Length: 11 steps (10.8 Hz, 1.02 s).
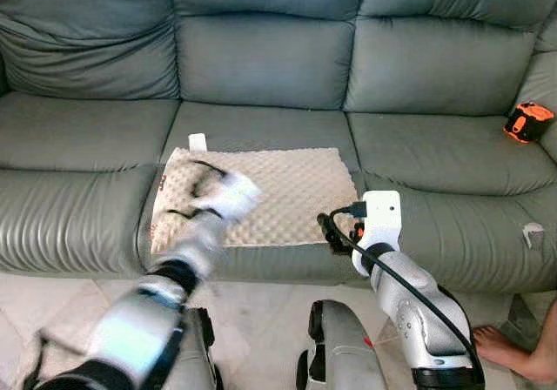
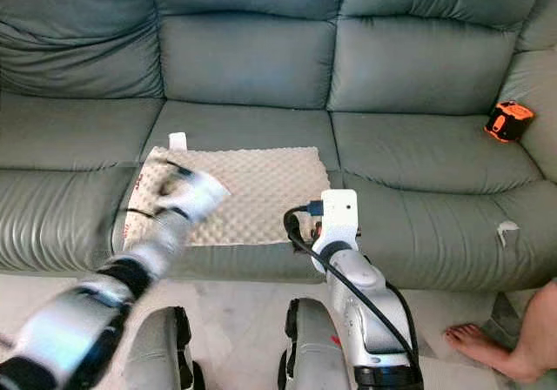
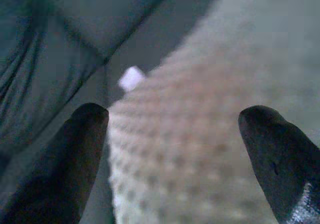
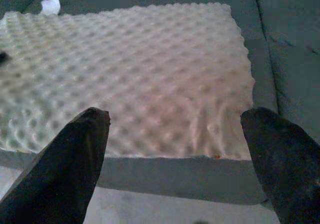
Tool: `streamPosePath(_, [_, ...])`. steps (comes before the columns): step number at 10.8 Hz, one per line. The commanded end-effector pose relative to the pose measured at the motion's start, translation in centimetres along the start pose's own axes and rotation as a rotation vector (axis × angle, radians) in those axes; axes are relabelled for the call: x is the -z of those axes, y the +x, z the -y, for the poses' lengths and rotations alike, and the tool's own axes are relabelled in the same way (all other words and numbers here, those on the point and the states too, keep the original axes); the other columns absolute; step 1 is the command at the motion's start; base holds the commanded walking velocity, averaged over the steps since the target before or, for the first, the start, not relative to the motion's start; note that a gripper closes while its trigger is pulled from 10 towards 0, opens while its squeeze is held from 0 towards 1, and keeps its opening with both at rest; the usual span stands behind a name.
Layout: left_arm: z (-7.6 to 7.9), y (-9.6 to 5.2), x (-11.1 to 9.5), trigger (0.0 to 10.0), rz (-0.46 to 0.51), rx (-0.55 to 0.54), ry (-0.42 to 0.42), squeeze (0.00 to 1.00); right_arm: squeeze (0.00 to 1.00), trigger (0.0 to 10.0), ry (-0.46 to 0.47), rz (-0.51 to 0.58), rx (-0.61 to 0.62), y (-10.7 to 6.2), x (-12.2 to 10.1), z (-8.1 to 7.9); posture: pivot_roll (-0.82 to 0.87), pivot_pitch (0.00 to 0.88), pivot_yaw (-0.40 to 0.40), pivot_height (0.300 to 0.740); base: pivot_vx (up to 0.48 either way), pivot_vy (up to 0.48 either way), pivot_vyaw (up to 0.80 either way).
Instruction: Move the pillow to the sofa
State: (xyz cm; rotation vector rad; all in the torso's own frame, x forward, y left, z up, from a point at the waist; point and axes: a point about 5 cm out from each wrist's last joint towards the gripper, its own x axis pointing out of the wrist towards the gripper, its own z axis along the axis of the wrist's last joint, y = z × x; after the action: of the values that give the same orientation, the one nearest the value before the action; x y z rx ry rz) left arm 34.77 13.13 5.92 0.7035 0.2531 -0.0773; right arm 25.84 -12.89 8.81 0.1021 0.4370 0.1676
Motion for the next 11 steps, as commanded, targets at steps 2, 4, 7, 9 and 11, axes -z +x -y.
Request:
streamPosePath(2, [-2.6,-0.5,1.7,10.0,-0.045,-0.121,-0.232,0.0,0.0,10.0,0.0,-0.01,0.003,0.3,0.3,0.2,-0.05,0.053,-0.069,0.615,0.0,0.0,0.0])
streamPosePath(4, [-2.8,-2.1,5.5,10.0,-0.227,-0.093,-0.414,0.0,0.0,10.0,-0.002,-0.009,-0.009,0.9,0.2,0.1,-0.01,0.049,-0.078,0.615,0.0,0.0,0.0])
streamPosePath(7, [-4.2,-5.0,8.7,10.0,-0.334,-0.073,-0.436,0.0,0.0,10.0,-0.005,-0.013,-0.019,1.2,0.3,0.2,0.03,0.056,-0.084,0.615,0.0,0.0,0.0])
streamPosePath(9, [-4.6,-8.1,9.8,10.0,-0.373,-0.037,-0.402,0.0,0.0,10.0,-0.008,-0.017,-0.014,1.7,0.4,0.6,0.05,0.072,-0.087,0.615,0.0,0.0,0.0])
streamPosePath(11, [-3.0,-8.0,9.7,10.0,-0.385,0.059,-0.337,0.0,0.0,10.0,-0.012,-0.011,-0.019,1.8,0.2,0.5,0.03,0.077,-0.096,0.615,0.0,0.0,0.0])
